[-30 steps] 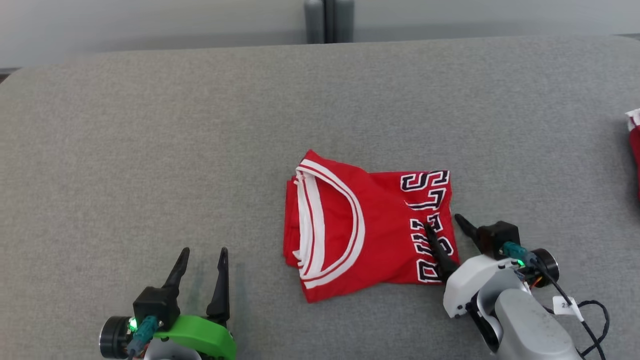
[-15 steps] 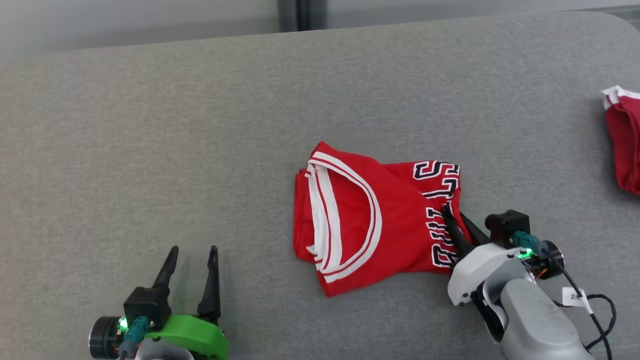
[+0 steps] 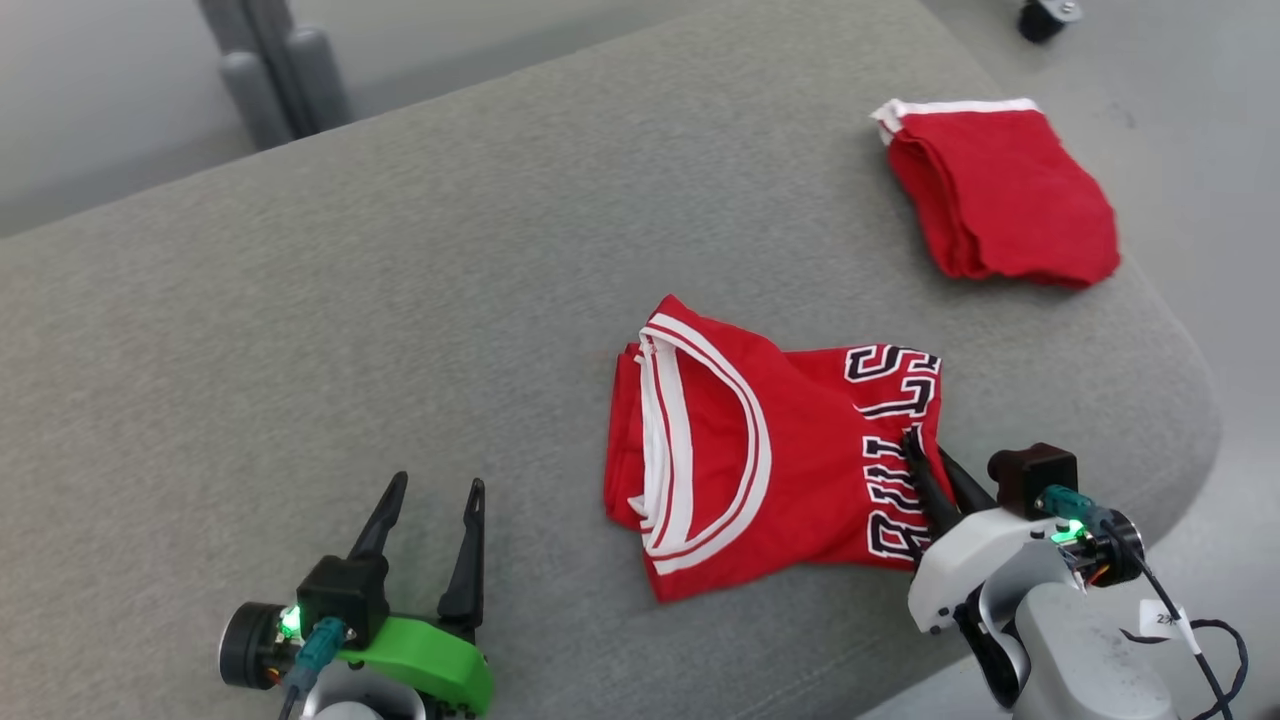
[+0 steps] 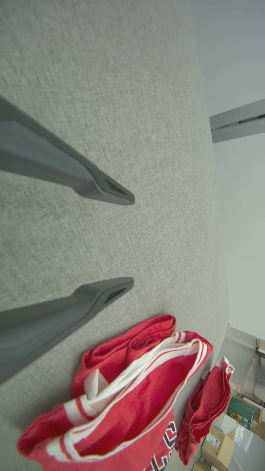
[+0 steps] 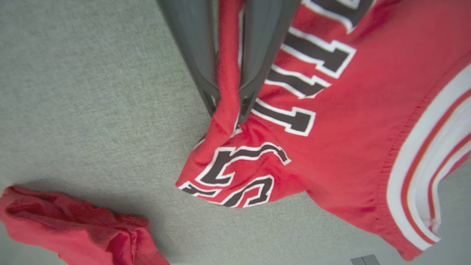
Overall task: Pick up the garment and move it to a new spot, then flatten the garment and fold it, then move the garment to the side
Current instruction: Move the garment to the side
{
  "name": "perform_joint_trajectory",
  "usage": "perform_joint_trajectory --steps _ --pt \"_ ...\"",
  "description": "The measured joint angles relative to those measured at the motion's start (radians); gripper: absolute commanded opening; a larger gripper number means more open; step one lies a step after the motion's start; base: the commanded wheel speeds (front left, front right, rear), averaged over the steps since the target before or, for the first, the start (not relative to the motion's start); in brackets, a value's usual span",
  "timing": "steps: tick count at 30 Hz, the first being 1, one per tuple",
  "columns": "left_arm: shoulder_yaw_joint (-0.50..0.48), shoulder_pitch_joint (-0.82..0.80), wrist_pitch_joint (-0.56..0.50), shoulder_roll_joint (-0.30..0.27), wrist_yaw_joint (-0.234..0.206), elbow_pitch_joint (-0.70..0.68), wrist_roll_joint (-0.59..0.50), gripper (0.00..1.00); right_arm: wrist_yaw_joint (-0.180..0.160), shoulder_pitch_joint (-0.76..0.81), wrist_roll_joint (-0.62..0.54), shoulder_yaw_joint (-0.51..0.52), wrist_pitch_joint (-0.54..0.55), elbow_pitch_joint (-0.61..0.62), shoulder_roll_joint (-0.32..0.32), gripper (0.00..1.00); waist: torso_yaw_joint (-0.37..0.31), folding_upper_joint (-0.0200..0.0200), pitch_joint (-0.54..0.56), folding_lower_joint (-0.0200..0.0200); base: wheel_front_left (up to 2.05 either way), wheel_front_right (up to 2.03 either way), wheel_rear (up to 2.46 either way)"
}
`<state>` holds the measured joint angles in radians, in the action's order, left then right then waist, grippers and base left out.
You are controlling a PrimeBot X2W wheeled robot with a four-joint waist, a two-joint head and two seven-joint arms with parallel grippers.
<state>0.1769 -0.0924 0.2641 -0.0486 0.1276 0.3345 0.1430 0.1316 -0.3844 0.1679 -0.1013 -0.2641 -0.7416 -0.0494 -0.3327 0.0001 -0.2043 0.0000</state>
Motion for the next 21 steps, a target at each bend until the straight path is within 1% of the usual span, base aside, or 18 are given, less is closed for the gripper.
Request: perform_joint_trajectory --steps 5,8,10,13,16,18,21 --pt "0.019 0.0 0.0 0.0 0.001 0.005 -0.008 1.0 0.0 0.014 0.014 -0.01 0.0 0.023 0.0 0.0 -0.106 0.0 0.003 0.0 0.0 0.0 0.0" --pt "0.023 0.0 0.0 -0.001 0.001 0.007 -0.013 1.0 0.0 0.014 0.008 -0.014 0.0 0.038 -0.001 0.0 -0.15 0.0 0.001 0.0 0.0 0.0 0.0" --pt "0.025 0.0 0.0 -0.004 0.001 0.009 -0.013 1.0 0.0 0.002 -0.004 -0.02 0.0 0.047 -0.001 0.0 -0.166 0.0 -0.004 0.0 0.0 0.0 0.0" --pt "0.023 -0.001 0.0 -0.018 0.001 0.015 -0.013 1.0 0.0 -0.05 -0.036 -0.03 0.001 0.058 -0.001 0.0 -0.172 0.0 -0.019 0.0 0.0 0.0 0.0" --pt "0.021 -0.006 0.0 -0.029 0.001 0.014 -0.013 1.0 0.0 -0.136 -0.085 -0.027 0.001 0.062 -0.001 0.0 -0.161 0.0 -0.032 0.0 0.0 0.0 0.0" --pt "0.02 -0.012 0.0 -0.037 0.001 0.011 -0.013 1.0 0.0 -0.212 -0.127 -0.014 0.002 0.058 0.0 0.0 -0.148 0.0 -0.046 0.0 0.0 0.0 0.0" --pt "0.024 -0.017 0.0 -0.05 0.001 0.009 -0.013 1.0 0.0 -0.323 -0.178 0.028 0.035 0.053 -0.011 0.0 -0.128 0.0 -0.068 0.0 0.0 0.0 0.0"
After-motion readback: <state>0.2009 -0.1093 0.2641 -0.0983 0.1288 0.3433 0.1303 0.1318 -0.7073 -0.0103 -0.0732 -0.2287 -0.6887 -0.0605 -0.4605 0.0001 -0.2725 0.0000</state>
